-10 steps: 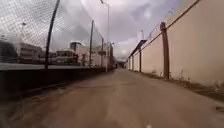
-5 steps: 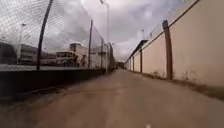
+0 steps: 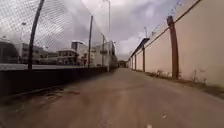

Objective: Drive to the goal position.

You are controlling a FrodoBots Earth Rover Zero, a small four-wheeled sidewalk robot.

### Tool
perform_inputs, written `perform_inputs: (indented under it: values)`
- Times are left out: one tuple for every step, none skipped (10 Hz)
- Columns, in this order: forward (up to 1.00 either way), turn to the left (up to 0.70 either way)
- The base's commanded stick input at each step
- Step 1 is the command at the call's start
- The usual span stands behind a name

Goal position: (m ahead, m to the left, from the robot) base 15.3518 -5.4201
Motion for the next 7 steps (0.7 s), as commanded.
perform_inputs:
  values:
    - [0.70, 0.00]
    - [0.70, 0.00]
    - [0.70, 0.00]
    - [0.70, 0.00]
    - [0.70, 0.00]
    - [0.70, 0.00]
    - [0.70, -0.05]
